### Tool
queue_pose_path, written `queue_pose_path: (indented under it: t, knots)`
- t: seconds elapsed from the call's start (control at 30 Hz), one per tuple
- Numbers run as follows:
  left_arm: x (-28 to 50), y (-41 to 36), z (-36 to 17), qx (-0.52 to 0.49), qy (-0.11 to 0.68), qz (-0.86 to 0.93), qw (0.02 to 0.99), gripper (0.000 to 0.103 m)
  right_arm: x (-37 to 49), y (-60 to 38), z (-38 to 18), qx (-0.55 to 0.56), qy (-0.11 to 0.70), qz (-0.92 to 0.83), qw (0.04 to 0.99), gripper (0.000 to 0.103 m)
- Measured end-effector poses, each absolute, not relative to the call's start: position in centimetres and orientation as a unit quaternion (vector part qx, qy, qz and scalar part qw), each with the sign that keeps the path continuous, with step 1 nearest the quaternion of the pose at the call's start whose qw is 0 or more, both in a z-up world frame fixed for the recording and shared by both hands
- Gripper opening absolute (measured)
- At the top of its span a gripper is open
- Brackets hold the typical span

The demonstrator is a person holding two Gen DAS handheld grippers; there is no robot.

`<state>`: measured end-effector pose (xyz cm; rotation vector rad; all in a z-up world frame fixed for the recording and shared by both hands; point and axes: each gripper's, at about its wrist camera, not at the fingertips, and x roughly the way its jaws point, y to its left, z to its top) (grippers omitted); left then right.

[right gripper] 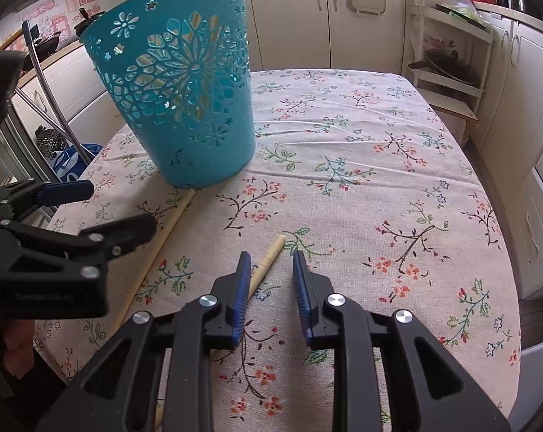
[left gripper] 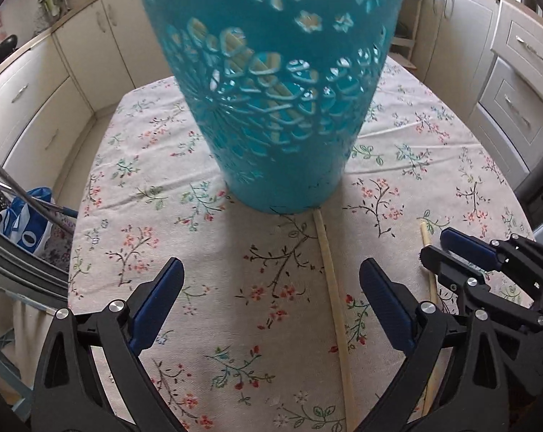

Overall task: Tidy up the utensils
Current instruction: 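Lower the left tool beside the basket toward a loose stick, then close the left tool on a stick while the right tool closes on another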

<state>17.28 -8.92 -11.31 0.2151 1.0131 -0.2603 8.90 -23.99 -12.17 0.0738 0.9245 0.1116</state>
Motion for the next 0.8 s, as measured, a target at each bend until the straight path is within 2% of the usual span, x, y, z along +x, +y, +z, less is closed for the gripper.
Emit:
queue_pose_path:
  t: [0.07,0.17,0.23,0.27,0.33,0.4,0.43,0.57,0.6,0.63,0.67,0.8]
  knots:
    - [17.2,-9.4,-11.6,0.112,0.485,-0.129,0.858,0.092,8.8,-24.0,-12.1,0.034,0.445,0.055,0.893,0.027]
    - [17.1,-10.0,-12.2,0.118,0.492,-0.139,0.852,0.081,8.8,-24.1,-12.1,0.03,0.444,0.058,0.894,0.029]
    - [17.1,-10.4,-12.7,0.122,0.498,-0.147,0.846,0.064,8.8,-24.0,-12.1,0.029,0.444,0.061,0.893,0.03]
    - [17.0,-10.4,-12.7,0.117,0.496,-0.154,0.846,0.06,8.8,-23.9,-12.0,0.027,0.444,0.061,0.893,0.031]
    - [16.9,-10.4,-12.7,0.098,0.498,-0.174,0.844,0.03,8.9,-23.6,-12.1,0.024,0.445,0.061,0.893,0.033]
    - [16.9,-10.1,-12.7,0.098,0.496,-0.165,0.847,0.014,9.0,-23.4,-12.1,0.019,0.445,0.059,0.893,0.035]
    - [16.9,-9.6,-12.8,0.086,0.498,-0.161,0.848,0.009,9.2,-23.3,-12.2,0.015,0.444,0.06,0.894,0.035]
    - [17.4,-7.3,-12.8,0.016,0.512,-0.145,0.847,0.005,9.4,-21.9,-12.3,-0.009,0.444,0.066,0.894,0.032]
    - [17.5,-6.5,-12.9,-0.006,0.515,-0.14,0.846,0.005,9.4,-21.3,-12.3,-0.028,0.442,0.064,0.894,0.029]
    - [17.6,-5.7,-13.0,-0.029,0.518,-0.136,0.844,0.005,9.4,-20.5,-12.3,-0.049,0.437,0.065,0.896,0.018]
    - [17.6,-5.1,-13.0,-0.043,0.519,-0.133,0.843,0.005,9.3,-19.8,-12.3,-0.068,0.434,0.069,0.896,0.013]
    - [17.5,-3.7,-13.3,-0.065,0.521,-0.128,0.841,0.005,9.0,-18.8,-12.3,-0.095,0.424,0.075,0.897,0.012]
